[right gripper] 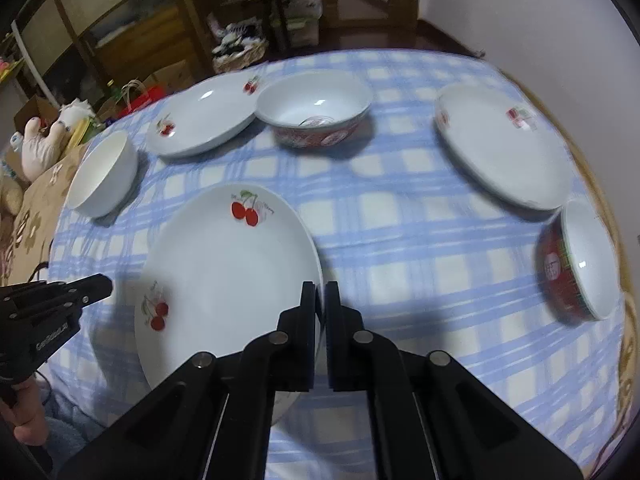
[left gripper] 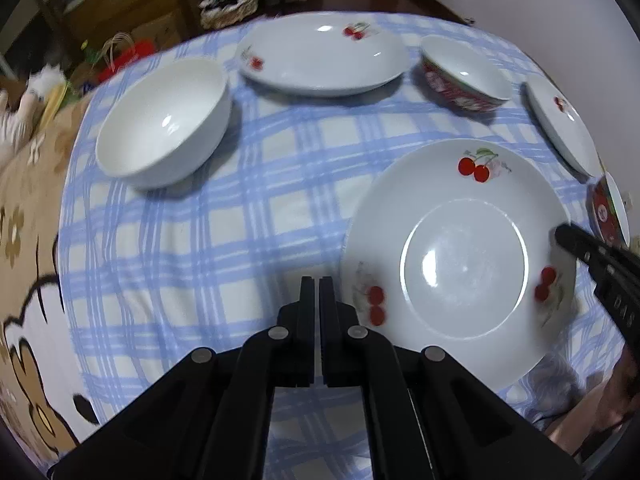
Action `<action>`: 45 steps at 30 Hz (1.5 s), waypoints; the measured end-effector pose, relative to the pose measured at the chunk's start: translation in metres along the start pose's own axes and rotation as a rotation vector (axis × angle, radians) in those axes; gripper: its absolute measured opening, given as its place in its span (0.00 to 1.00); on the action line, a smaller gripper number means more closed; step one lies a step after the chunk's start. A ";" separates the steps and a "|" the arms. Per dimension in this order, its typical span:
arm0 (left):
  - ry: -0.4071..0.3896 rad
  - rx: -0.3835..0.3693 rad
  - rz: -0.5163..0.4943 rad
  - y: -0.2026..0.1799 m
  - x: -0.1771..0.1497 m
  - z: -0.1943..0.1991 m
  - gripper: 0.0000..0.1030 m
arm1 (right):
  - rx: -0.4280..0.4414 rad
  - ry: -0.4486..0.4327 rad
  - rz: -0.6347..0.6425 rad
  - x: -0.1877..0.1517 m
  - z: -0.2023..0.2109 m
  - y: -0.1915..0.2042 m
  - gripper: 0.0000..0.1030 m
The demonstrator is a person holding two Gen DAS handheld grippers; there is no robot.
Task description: Organize plates and bowls
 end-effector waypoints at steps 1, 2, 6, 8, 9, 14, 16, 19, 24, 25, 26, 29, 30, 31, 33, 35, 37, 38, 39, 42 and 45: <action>-0.009 -0.003 -0.014 -0.005 0.002 0.001 0.04 | -0.024 -0.008 0.007 0.001 0.001 -0.005 0.05; -0.016 -0.008 -0.021 -0.007 0.003 0.001 0.05 | -0.032 -0.009 0.006 0.001 0.000 -0.009 0.05; -0.044 -0.023 -0.042 -0.019 0.004 0.002 0.06 | -0.046 0.011 -0.014 -0.009 -0.009 -0.027 0.05; -0.045 -0.010 -0.046 -0.019 0.003 0.001 0.06 | -0.037 -0.005 -0.016 -0.013 -0.010 -0.030 0.06; -0.043 -0.004 -0.039 -0.017 0.002 0.000 0.07 | -0.048 -0.024 -0.004 -0.016 -0.010 -0.029 0.06; -0.034 0.006 -0.007 -0.008 -0.002 -0.004 0.09 | -0.069 -0.063 -0.032 -0.015 -0.006 -0.034 0.06; -0.035 -0.002 0.000 -0.007 -0.003 -0.005 0.10 | -0.061 -0.081 -0.053 -0.012 -0.002 -0.038 0.06; -0.039 0.004 -0.020 -0.010 -0.002 -0.005 0.10 | -0.044 -0.093 -0.080 -0.008 0.003 -0.045 0.07; -0.050 -0.007 -0.020 -0.015 -0.001 0.001 0.12 | -0.054 -0.098 -0.100 -0.007 0.006 -0.055 0.12; -0.056 -0.014 -0.020 -0.016 -0.001 0.004 0.13 | -0.053 -0.097 -0.105 -0.007 0.006 -0.056 0.17; -0.064 -0.016 -0.023 -0.018 -0.001 0.007 0.14 | -0.053 -0.099 -0.116 -0.006 0.007 -0.059 0.30; -0.114 0.008 -0.050 -0.023 0.001 0.023 0.25 | -0.059 -0.147 -0.153 -0.003 0.018 -0.067 0.49; -0.125 0.011 -0.058 -0.025 0.001 0.027 0.32 | -0.063 -0.160 -0.154 -0.002 0.021 -0.069 0.55; -0.132 0.010 -0.062 -0.027 0.002 0.030 0.43 | -0.069 -0.176 -0.153 0.000 0.024 -0.071 0.61; -0.142 0.008 -0.069 -0.028 0.003 0.034 0.60 | -0.077 -0.199 -0.162 0.001 0.029 -0.075 0.88; -0.157 0.033 -0.084 -0.029 0.004 0.038 0.68 | -0.092 -0.237 -0.187 0.003 0.035 -0.081 0.97; -0.165 0.059 -0.101 -0.030 0.005 0.039 0.80 | -0.089 -0.267 -0.194 0.005 0.041 -0.084 1.00; -0.170 0.061 -0.111 -0.031 0.006 0.040 0.82 | -0.088 -0.268 -0.197 0.006 0.042 -0.085 1.00; -0.171 0.059 -0.120 -0.033 0.006 0.041 0.84 | -0.087 -0.266 -0.203 0.006 0.042 -0.086 1.00; -0.181 0.066 -0.137 -0.038 0.008 0.040 0.86 | -0.099 -0.251 -0.223 0.008 0.038 -0.092 1.00; -0.211 0.098 -0.152 -0.039 0.009 0.041 0.86 | -0.102 -0.249 -0.234 0.010 0.034 -0.098 1.00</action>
Point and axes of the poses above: each gripper's, at about its wrist camera, not at the fingertips, and z roughly against the way its jaws point, y to its left, x to its top, the point moved 7 cm from there along -z, roughly the way its jaws point, and after that the axes turned 15 degrees about -x, right-handed, at the moved point
